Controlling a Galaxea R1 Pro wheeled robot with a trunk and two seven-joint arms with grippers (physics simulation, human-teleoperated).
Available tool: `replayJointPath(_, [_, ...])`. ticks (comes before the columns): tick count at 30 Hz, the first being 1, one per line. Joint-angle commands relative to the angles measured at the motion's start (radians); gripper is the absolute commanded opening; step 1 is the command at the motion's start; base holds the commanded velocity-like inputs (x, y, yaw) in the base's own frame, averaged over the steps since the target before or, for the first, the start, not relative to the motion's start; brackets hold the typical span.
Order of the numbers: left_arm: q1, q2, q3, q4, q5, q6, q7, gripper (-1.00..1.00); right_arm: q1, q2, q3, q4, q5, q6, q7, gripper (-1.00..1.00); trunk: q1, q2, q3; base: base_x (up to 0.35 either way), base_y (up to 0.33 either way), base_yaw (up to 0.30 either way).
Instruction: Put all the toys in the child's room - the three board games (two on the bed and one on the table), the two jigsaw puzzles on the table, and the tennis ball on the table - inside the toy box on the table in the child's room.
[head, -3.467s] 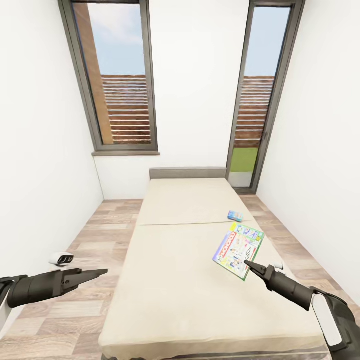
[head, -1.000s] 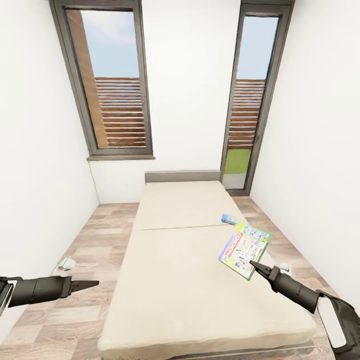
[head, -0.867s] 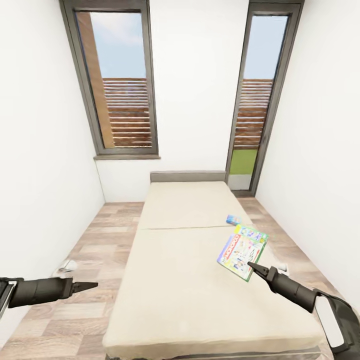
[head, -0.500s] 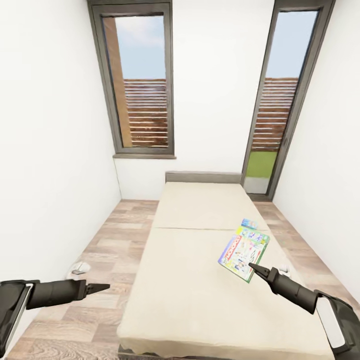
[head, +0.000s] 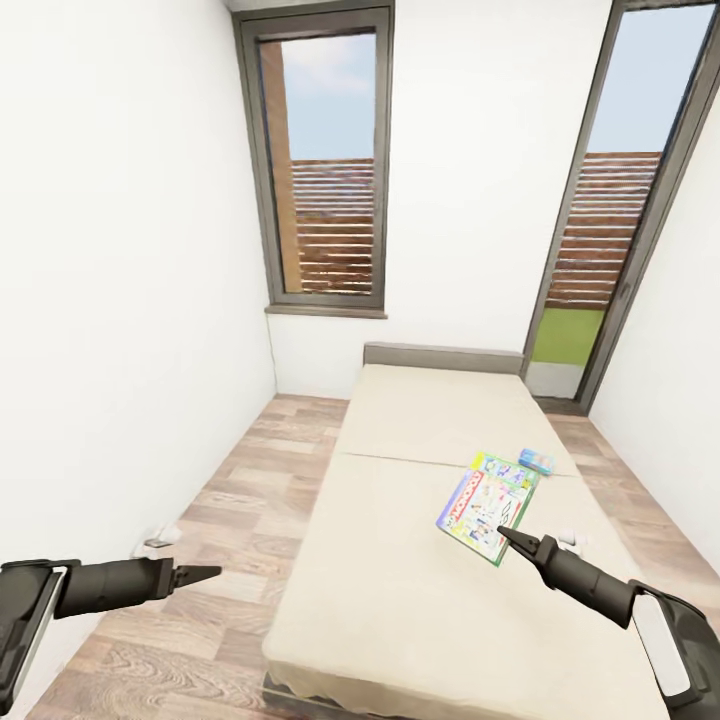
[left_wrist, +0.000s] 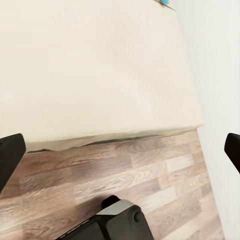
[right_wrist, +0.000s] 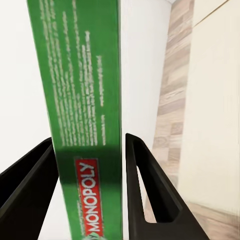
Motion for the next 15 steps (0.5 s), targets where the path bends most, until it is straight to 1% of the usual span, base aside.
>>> replayJointPath(1, [-0.001,-0.002,0.001,-0.002,-0.011,0.009,-0.01,1.0,-0.001,0.0,-0.001,0.0,0.002,0.004,0.003,-1.0,0.001,-0.002,-0.002,0.0,-0.162,0.04])
replayJointPath(5, [-0.001,-0.007,0.0,-0.002,-0.011,0.01,-0.01,1.0,-0.001,0.0,0.001,-0.002,0.003,0.004,0.003,-1.0,0.001,-0.002,-0.002,0.0,-0.236,0.019])
replayJointPath(10, [-0.001,-0.009,0.0,-0.003,-0.012,0.011,-0.009,1.0,-0.001,0.002,0.006,-0.009,0.003,0.004,0.001,-1.0,0.001,-0.002,-0.002,0.0,-0.292,0.004])
replayJointPath(12, [-0.001,-0.009,0.0,-0.003,-0.011,0.011,-0.009,1.0,-0.001,0.007,0.008,-0.012,0.003,0.005,-0.001,-1.0,0.001,-0.002,-0.002,-0.03,-0.3,0.038])
replayJointPath(13, [-0.001,-0.01,0.0,-0.003,-0.011,0.012,-0.009,1.0,-0.001,0.01,0.015,-0.014,0.004,0.006,-0.005,-1.0,0.001,-0.002,-0.002,-0.093,-0.287,0.141])
replayJointPath(15, [-0.001,-0.011,0.0,-0.003,-0.011,0.012,-0.009,1.0,-0.002,0.012,0.042,-0.015,0.009,0.007,-0.022,-1.0,0.001,-0.002,-0.002,-0.159,-0.233,0.206])
